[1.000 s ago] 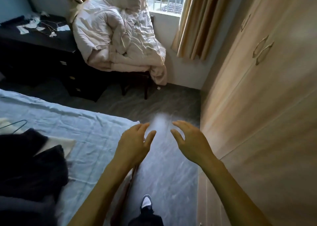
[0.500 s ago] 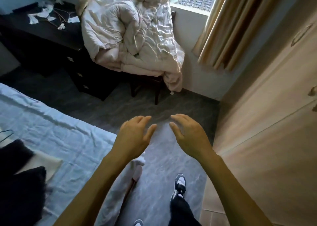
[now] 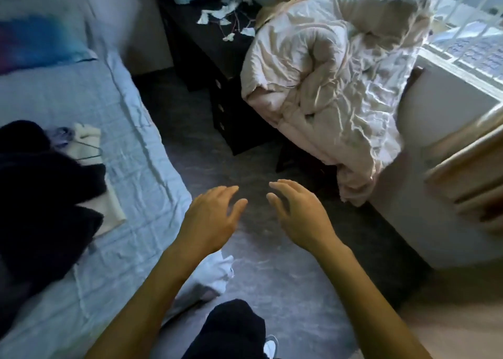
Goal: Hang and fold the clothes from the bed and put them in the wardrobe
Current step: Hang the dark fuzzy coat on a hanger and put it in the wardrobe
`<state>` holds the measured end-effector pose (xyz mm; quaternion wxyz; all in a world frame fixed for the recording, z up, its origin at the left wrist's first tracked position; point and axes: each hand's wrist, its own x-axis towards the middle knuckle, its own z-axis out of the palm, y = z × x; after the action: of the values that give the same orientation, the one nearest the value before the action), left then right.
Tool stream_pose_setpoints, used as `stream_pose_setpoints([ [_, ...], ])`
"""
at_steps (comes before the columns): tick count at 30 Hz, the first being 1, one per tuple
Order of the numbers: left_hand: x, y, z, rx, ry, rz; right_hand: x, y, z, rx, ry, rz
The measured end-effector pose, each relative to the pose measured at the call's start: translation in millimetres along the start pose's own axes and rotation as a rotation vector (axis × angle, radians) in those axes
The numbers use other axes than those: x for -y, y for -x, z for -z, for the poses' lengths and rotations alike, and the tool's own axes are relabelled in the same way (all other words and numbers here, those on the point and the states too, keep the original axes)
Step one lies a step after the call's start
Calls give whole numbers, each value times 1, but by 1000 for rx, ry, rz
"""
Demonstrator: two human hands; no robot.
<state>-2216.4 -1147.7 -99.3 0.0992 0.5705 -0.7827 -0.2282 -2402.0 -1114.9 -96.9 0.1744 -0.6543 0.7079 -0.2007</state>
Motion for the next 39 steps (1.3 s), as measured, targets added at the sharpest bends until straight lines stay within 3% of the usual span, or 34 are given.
stream_pose_setpoints([
  [13, 84, -119, 30, -261, 204, 435, 63, -217, -47, 308, 119, 464],
  [19, 125, -149, 66, -416, 231, 572, 121, -305, -76, 344, 100, 678],
  [32, 237, -201, 106, -591, 208, 1042, 268, -442, -209, 702, -156, 1114],
  [39, 276, -255, 145, -685, 231, 1286, 329, -517, -260, 896, -149, 1279],
])
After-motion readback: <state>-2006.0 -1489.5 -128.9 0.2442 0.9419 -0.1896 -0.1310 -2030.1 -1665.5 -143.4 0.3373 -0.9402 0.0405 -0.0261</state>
